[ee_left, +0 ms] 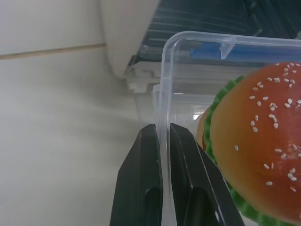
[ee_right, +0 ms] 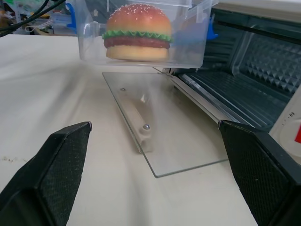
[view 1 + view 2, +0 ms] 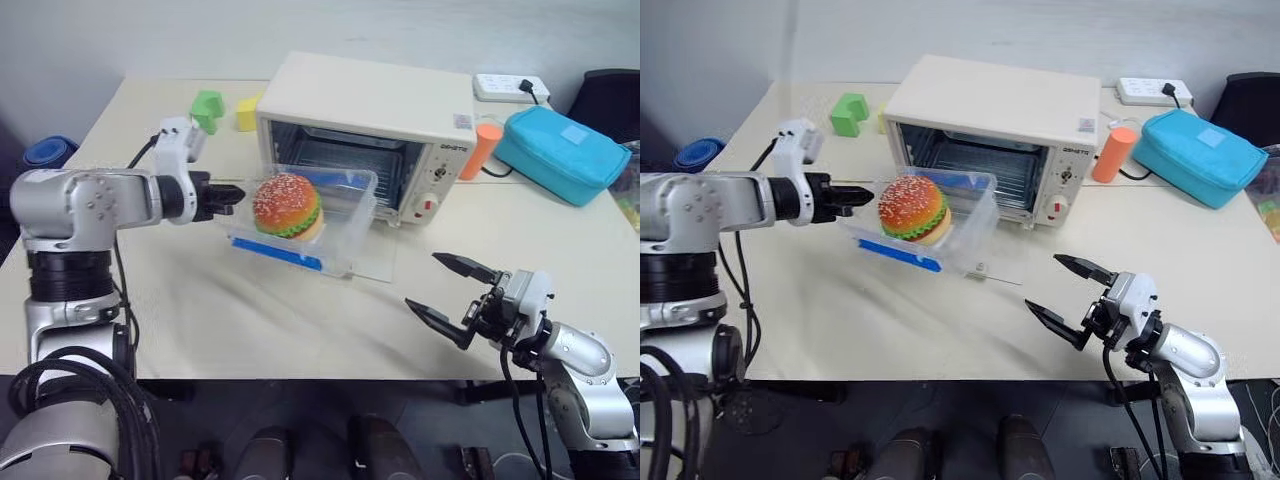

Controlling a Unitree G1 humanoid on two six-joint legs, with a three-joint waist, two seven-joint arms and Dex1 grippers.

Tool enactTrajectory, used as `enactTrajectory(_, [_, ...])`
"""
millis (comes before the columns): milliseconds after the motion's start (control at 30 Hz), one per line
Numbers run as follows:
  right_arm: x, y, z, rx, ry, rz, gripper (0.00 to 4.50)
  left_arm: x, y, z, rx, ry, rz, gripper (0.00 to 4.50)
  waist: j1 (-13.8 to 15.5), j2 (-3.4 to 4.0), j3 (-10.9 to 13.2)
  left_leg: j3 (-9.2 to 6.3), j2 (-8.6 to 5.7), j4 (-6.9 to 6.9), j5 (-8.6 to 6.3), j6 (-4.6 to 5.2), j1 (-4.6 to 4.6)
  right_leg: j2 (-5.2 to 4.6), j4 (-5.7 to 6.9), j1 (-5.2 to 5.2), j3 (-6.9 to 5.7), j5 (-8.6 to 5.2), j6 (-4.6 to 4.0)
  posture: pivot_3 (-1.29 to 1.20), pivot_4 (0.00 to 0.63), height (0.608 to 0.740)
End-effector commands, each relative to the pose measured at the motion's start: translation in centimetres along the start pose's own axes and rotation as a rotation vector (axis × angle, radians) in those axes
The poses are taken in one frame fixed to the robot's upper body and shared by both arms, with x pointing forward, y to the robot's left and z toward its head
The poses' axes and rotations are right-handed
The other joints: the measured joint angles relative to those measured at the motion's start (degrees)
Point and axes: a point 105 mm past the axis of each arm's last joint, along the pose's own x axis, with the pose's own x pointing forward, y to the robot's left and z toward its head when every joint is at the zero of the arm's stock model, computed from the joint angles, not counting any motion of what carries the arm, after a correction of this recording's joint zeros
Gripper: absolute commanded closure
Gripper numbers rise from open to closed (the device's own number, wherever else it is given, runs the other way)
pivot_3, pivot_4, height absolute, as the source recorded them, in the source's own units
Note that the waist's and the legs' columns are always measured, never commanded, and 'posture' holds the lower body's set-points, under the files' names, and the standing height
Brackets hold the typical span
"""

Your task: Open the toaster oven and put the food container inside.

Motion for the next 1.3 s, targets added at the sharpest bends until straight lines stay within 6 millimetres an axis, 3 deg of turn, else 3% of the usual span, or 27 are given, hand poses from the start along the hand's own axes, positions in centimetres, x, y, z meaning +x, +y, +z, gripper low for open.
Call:
enactTrajectory(33, [-0.4,0.0,1.5,-0.054,-0.023,-0.032,0.0,1.2,-0.2,1.8,0.053,-0.065,0.043,4.48,0.31,0.0,0.0,0.0,0.01,0.0,0.01,-0.02,-0.01,0.01,0.01,-0.01,0.01,0.0,0.0,0.0,0.15,0.74])
enactTrajectory(200, [-0.5,0.1,1.6,-0.053,-0.023,-0.057,0.0,2.9,-0.7,2.1,0.087,-0.071,0.055,4.48,0.74,0.0,0.0,0.01,-0.01,0.04,0.02,-0.01,-0.04,-0.01,-0.01,-0.01,0.0,0.0,0.0,0.0,0.15,0.74])
enactTrajectory(433, [-0.3,0.1,1.7,-0.052,-0.032,-0.076,0.0,3.6,-1.8,2.5,0.073,-0.097,0.013,2.3,0.85,0.0,0.0,-0.01,-0.06,0.04,0.03,0.02,-0.05,-0.06,-0.01,0.0,0.0,0.0,0.0,0.0,0.15,0.74])
enactTrajectory(567, [0.2,-0.3,2.5,-0.022,-0.052,-0.099,0.0,2.4,-1.5,3.6,0.06,-0.171,-0.019,1.02,0.54,0.0,0.0,0.0,-0.02,0.03,0.04,0.01,-0.04,-0.02,0.0,-0.02,0.0,0.0,0.0,0.0,0.15,0.74])
enactTrajectory(633, [0.8,0.5,2.8,0.015,-0.029,-0.038,0.0,1.1,-0.8,3.9,0.091,-0.212,-0.047,0.78,0.45,0.0,0.0,0.0,0.0,0.03,0.05,-0.01,-0.04,0.0,0.01,-0.04,-0.01,0.0,0.0,0.0,0.15,0.74])
enactTrajectory(700, [1.4,1.7,2.6,0.074,0.03,0.032,0.39,-0.6,-0.3,3.8,0.192,-0.251,-0.103,0.74,0.28,0.04,0.02,0.02,0.01,0.01,0.06,-0.03,-0.03,0.0,0.02,-0.07,0.0,0.0,0.0,0.0,0.15,0.74])
enactTrajectory(800, [2.1,3.2,1.6,0.106,0.133,0.114,1.32,-2.4,0.8,1.7,0.395,-0.232,-0.175,1.35,-0.06,0.05,0.01,0.0,0.08,-0.07,0.1,-0.11,-0.01,0.03,-0.02,-0.08,0.05,-0.02,-0.03,0.0,0.15,0.74])
enactTrajectory(900, [3.1,4.0,0.7,0.122,0.197,0.153,2.39,-3.2,2.0,-2.3,0.544,-0.113,-0.266,2.31,0.49,0.05,0.01,-0.03,0.05,-0.05,0.11,-0.1,-0.02,-0.03,-0.32,-0.05,0.06,-0.04,-0.08,0.0,0.15,0.74])
enactTrajectory(1000, [4.1,4.3,0.1,0.114,0.223,0.173,3.38,-3.3,1.5,-5.6,0.625,-0.069,-0.401,3.2,1.14,0.05,0.02,-0.1,-0.04,-0.01,0.15,0.03,-0.07,-0.19,-0.37,0.0,0.0,-0.04,-0.09,0.0,0.15,0.74])
enactTrajectory(1100, [5.3,4.0,-0.4,0.08,0.232,0.168,4.41,-2.6,0.3,-6.7,0.614,-0.134,-0.481,4.15,1.94,0.05,0.02,-0.13,-0.06,0.02,0.08,0.17,-0.1,-0.25,-0.49,0.07,-0.02,-0.04,-0.09,0.0,0.15,0.74])
enactTrajectory(1133, [6.1,3.6,-0.6,0.068,0.228,0.145,4.5,-2.1,-0.2,-6.6,0.603,-0.171,-0.489,4.48,2.1,0.05,0.02,-0.14,-0.06,0.04,0.07,0.2,-0.12,-0.25,-0.51,0.09,-0.03,-0.03,-0.08,0.0,0.15,0.74])
enactTrajectory(1300, [9.4,1.4,-1.0,0.012,0.21,0.062,4.5,0.2,-1.7,-6.0,0.536,-0.259,-0.486,4.48,1.84,0.03,0.01,-0.13,-0.11,0.09,0.07,0.23,-0.13,-0.21,-0.4,0.06,-0.04,0.0,-0.03,0.0,0.15,0.74])
